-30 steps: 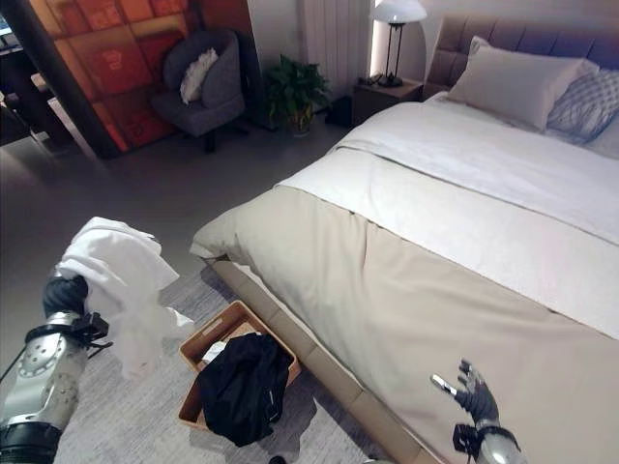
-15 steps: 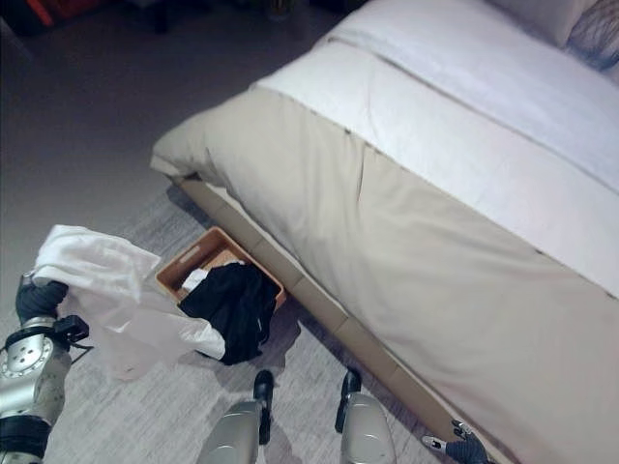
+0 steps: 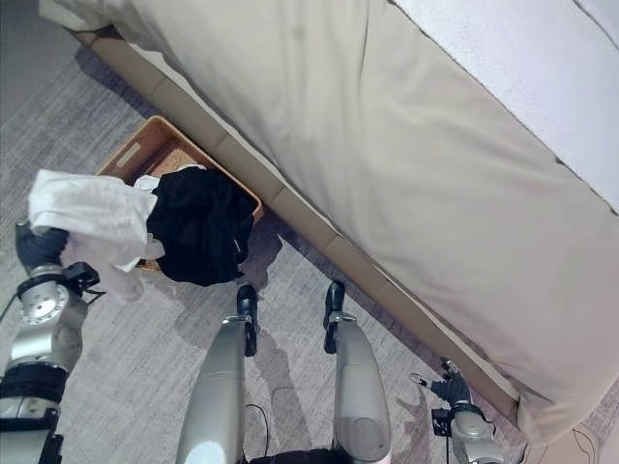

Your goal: Pick up clothes into the bucket

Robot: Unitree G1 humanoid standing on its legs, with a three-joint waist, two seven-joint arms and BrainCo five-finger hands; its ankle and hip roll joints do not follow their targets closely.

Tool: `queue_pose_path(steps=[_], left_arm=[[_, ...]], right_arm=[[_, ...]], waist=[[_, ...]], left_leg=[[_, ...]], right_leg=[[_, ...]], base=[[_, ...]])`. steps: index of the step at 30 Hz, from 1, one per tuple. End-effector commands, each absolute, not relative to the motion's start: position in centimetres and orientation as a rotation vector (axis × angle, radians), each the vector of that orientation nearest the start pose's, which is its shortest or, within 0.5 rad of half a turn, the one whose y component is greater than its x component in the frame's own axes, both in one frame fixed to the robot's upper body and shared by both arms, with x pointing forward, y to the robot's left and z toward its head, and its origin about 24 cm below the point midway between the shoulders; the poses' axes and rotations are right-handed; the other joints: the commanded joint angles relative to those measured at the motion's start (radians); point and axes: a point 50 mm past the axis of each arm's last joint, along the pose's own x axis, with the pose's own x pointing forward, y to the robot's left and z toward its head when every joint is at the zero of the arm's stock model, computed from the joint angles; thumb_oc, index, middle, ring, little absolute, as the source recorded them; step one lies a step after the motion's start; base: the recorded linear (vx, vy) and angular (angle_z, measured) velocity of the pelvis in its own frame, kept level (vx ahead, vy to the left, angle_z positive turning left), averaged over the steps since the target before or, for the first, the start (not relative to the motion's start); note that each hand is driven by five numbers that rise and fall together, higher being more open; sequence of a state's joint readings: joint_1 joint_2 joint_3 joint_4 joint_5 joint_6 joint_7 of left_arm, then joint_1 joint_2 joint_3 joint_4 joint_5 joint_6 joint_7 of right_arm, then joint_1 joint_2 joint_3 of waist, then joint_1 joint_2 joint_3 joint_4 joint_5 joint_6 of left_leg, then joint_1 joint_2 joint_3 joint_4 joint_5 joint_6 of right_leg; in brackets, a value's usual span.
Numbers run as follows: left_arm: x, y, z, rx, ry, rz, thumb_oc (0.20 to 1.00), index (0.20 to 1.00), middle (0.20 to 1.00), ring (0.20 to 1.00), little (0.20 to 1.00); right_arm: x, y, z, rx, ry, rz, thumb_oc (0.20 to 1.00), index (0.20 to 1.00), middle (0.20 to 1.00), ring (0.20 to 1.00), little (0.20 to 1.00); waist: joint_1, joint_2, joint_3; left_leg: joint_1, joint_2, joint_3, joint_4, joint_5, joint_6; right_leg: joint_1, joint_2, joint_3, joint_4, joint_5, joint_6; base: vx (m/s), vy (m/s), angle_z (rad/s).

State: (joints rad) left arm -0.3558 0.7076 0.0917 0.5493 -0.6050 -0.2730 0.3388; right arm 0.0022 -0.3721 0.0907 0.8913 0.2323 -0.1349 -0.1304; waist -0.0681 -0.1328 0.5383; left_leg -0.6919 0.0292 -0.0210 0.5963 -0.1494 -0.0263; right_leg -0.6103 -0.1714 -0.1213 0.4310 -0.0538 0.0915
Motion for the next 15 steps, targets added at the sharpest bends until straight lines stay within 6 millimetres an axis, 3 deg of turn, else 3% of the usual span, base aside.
queue_pose_path(steps=[1, 6, 8, 15], left_arm=[[28.3, 37.5, 18.4, 0.052, -0.481, 0.730, 0.200, 0.200, 0.200, 0.200, 0.200], [27.4, 38.5, 20.7, 0.055, -0.583, 0.777, 0.200, 0.200, 0.200, 0.200, 0.200], [26.7, 38.9, 22.6, 0.060, -0.666, 0.812, 0.200, 0.200, 0.200, 0.200, 0.200], [25.7, 40.0, 26.4, 0.133, -0.773, 0.842, 0.200, 0.200, 0.200, 0.200, 0.200]], right_arm=[[15.5, -28.3, -10.4, -0.246, 0.727, -0.332, 1.000, 1.000, 1.000, 1.000, 1.000], [15.0, -27.5, -11.0, -0.247, 0.758, -0.295, 1.000, 1.000, 1.000, 1.000, 1.000], [14.5, -27.3, -11.5, -0.248, 0.786, -0.290, 1.000, 1.000, 1.000, 1.000, 1.000], [15.0, -27.2, -11.5, -0.254, 0.795, -0.263, 1.000, 1.000, 1.000, 1.000, 1.000]], waist=[[-0.014, -0.013, -0.018], [-0.011, -0.019, -0.018], [-0.009, -0.019, -0.022], [-0.016, -0.013, -0.046]], left_leg=[[0.051, -0.003, 0.026, 0.016, -0.024, 0.019], [0.086, 0.003, 0.047, 0.002, -0.037, 0.023], [0.113, 0.001, 0.063, -0.012, -0.046, 0.025], [0.159, -0.005, 0.094, -0.071, -0.037, 0.020]], right_leg=[[0.094, -0.010, 0.023, -0.056, 0.029, 0.060], [0.116, -0.003, 0.044, -0.100, 0.048, 0.072], [0.140, -0.006, 0.052, -0.133, 0.056, 0.074], [0.188, -0.002, 0.059, -0.234, 0.108, 0.086]], base=[[0.06, 0.042, -0.07], [0.08, 0.043, -0.16], [0.08, 0.035, -0.13], [0.04, 0.016, -0.09]])
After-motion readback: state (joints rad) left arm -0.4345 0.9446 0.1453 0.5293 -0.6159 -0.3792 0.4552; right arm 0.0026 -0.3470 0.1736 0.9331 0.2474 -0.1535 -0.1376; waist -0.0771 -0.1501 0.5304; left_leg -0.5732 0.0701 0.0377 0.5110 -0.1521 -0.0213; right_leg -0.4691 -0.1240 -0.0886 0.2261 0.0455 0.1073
